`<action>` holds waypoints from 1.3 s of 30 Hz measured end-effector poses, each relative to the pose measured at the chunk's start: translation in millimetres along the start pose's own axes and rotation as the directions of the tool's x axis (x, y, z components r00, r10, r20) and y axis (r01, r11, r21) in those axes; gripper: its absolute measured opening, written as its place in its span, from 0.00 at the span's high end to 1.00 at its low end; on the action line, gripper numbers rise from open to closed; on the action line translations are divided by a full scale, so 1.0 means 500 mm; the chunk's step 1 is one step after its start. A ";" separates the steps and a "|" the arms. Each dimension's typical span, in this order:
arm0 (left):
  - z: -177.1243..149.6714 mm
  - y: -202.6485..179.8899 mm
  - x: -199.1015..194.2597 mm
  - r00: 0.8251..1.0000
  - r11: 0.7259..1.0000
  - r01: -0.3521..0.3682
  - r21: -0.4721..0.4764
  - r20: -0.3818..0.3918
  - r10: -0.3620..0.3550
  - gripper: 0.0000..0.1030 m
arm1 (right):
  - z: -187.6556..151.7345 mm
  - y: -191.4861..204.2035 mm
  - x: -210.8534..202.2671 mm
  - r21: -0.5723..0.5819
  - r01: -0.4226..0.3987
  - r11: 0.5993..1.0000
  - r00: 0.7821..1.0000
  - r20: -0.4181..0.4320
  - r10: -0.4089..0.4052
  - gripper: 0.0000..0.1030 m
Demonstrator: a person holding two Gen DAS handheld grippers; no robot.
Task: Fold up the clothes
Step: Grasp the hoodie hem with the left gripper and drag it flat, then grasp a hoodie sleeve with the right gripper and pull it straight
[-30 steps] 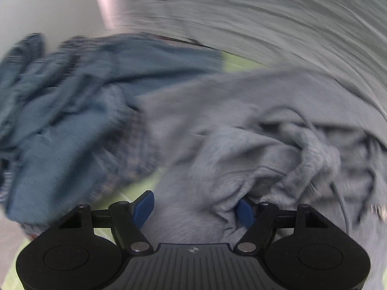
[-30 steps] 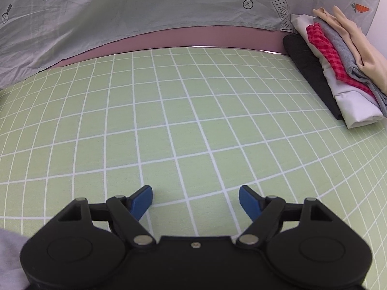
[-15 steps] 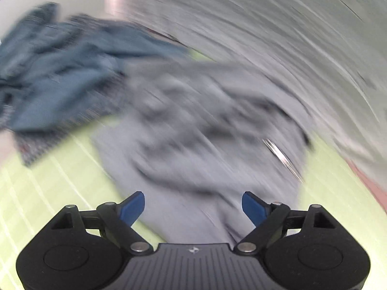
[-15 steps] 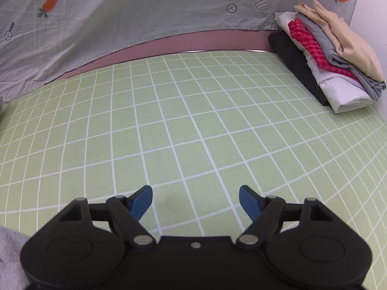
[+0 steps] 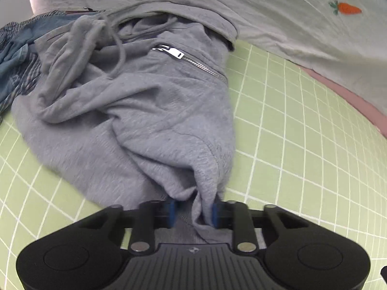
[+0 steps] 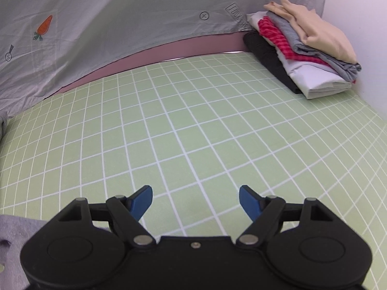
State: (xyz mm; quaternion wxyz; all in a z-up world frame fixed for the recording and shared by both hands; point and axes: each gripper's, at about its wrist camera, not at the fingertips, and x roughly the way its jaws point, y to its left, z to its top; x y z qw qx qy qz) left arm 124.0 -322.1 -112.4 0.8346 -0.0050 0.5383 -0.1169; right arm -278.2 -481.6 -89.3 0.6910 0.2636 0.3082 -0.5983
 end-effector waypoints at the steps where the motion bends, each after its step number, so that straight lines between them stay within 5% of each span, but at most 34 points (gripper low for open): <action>1: -0.007 0.011 -0.008 1.000 1.000 -0.006 0.001 0.005 0.006 0.86 | -0.006 -0.001 -0.007 0.003 0.000 1.000 1.000 0.001 0.000 0.23; 8: -0.091 0.171 -0.089 0.997 0.997 -0.068 -0.020 0.018 0.068 0.88 | -0.062 0.027 -0.045 -0.008 -0.020 1.000 1.000 -0.020 0.020 0.23; 16: -0.177 0.432 -0.168 0.978 0.967 -0.200 -0.160 0.024 0.206 0.86 | -0.117 0.140 -0.077 -0.094 -0.096 0.991 0.995 -0.044 0.092 0.23; 21: -0.186 0.512 -0.186 0.982 0.957 -0.176 -0.232 0.022 0.187 0.79 | -0.123 0.252 -0.086 -0.179 -0.199 0.964 0.980 -0.045 0.194 0.23; 30: -0.186 0.505 -0.176 0.984 0.969 -0.170 -0.181 0.026 0.178 0.76 | -0.075 0.468 -0.118 -0.267 -0.376 0.887 0.920 0.007 0.392 0.24; 34: -0.185 0.517 -0.174 0.982 0.966 -0.181 -0.185 0.014 0.187 0.60 | -0.063 0.543 -0.116 -0.277 -0.458 0.844 0.881 -0.017 0.473 0.25; 39: -0.182 0.545 -0.166 0.975 0.944 -0.222 -0.244 -0.022 0.223 0.24 | -0.059 0.614 -0.088 -0.318 -0.499 0.806 0.862 -0.084 0.500 0.30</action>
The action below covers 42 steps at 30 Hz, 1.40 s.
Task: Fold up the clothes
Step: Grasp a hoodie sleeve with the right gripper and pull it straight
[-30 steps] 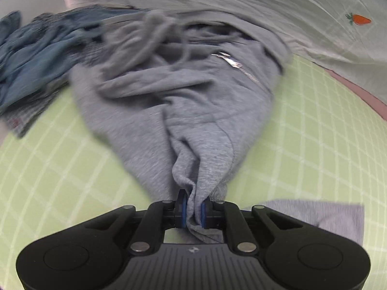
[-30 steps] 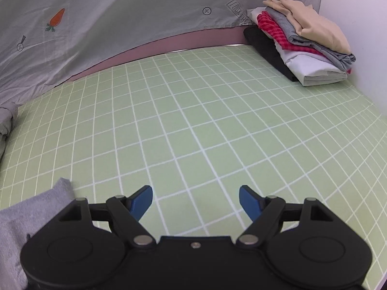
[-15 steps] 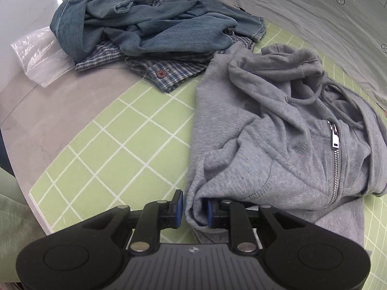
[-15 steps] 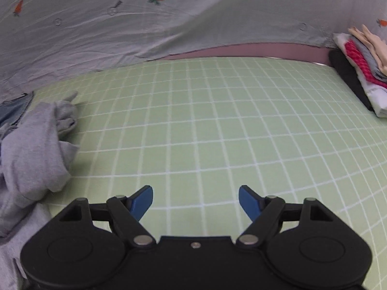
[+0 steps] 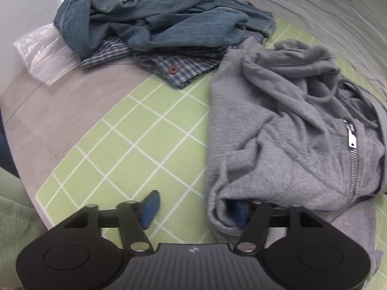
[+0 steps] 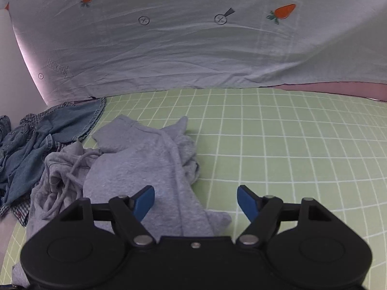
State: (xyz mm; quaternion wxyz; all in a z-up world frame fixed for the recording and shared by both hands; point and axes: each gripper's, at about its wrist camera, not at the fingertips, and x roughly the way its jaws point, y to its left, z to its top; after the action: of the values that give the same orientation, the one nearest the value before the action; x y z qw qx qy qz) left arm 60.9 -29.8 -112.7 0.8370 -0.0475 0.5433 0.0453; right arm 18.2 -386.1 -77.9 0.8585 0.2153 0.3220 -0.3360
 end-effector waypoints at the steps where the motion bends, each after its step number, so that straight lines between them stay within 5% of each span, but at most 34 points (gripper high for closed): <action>1: 0.002 0.003 0.003 1.000 1.000 -0.006 -0.009 -0.006 0.006 0.22 | 0.000 0.002 0.006 -0.005 -0.007 1.000 1.000 -0.011 0.007 0.38; 6: 0.005 0.004 0.011 0.999 0.998 -0.045 -0.031 -0.019 0.045 0.08 | -0.002 0.000 0.007 -0.066 -0.026 0.997 1.000 -0.015 0.025 0.94; 10: 0.008 -0.001 0.013 0.998 0.997 -0.066 -0.027 -0.021 0.065 0.05 | -0.012 -0.044 -0.020 -0.056 0.035 0.998 0.999 0.019 -0.034 0.96; 13: 0.009 -0.002 0.013 0.998 0.997 -0.068 -0.026 -0.019 0.067 0.05 | -0.028 -0.111 -0.057 -0.028 0.154 0.988 0.987 0.039 -0.153 0.96; 17: 0.007 -0.005 0.013 0.998 0.997 -0.065 -0.028 -0.009 0.065 0.03 | -0.045 -0.249 -0.144 0.114 0.316 0.942 0.947 0.018 -0.319 0.98; 19: 0.006 -0.011 0.014 0.999 0.998 -0.053 -0.029 -0.007 0.053 0.03 | -0.079 -0.306 -0.174 0.125 0.419 0.899 0.907 -0.022 -0.420 0.98; 22: 0.007 -0.027 0.018 0.999 0.999 -0.043 -0.017 -0.005 0.043 0.03 | -0.133 -0.368 -0.196 0.168 0.471 0.866 0.882 -0.111 -0.458 0.98; 24: 0.011 -0.041 0.021 0.998 0.998 -0.056 0.008 -0.006 0.056 0.02 | -0.150 -0.376 -0.199 0.180 0.454 0.872 0.890 -0.139 -0.435 0.97; 27: 0.015 -0.057 0.023 0.997 0.997 -0.076 0.028 -0.007 0.077 0.02 | -0.142 -0.350 -0.204 0.166 0.469 0.868 0.883 -0.098 -0.459 0.73; 29: 0.016 -0.061 0.022 0.996 0.996 -0.089 0.032 -0.007 0.089 0.02 | -0.128 -0.335 -0.209 0.167 0.428 0.888 0.903 -0.052 -0.426 0.51; 34: 0.015 -0.060 0.021 0.995 0.995 -0.103 0.012 -0.010 0.103 0.00 | -0.089 -0.282 -0.169 0.090 0.272 0.958 0.962 -0.017 -0.271 0.28; 38: 0.016 -0.062 0.019 0.994 0.994 -0.109 0.007 -0.016 0.109 0.00 | -0.088 -0.240 -0.100 -0.005 0.158 0.987 0.981 -0.112 -0.157 0.25; 42: 0.016 -0.068 0.016 0.993 0.993 -0.119 0.013 -0.021 0.119 0.00 | -0.108 -0.218 -0.071 -0.097 0.168 0.981 0.975 -0.133 -0.180 0.26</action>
State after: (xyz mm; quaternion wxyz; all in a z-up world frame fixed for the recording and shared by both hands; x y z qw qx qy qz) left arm 75.8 -62.1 -115.6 0.8272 -0.0105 0.5544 0.0912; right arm -101.6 -413.2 -107.6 0.8092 0.1727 0.4138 -0.3796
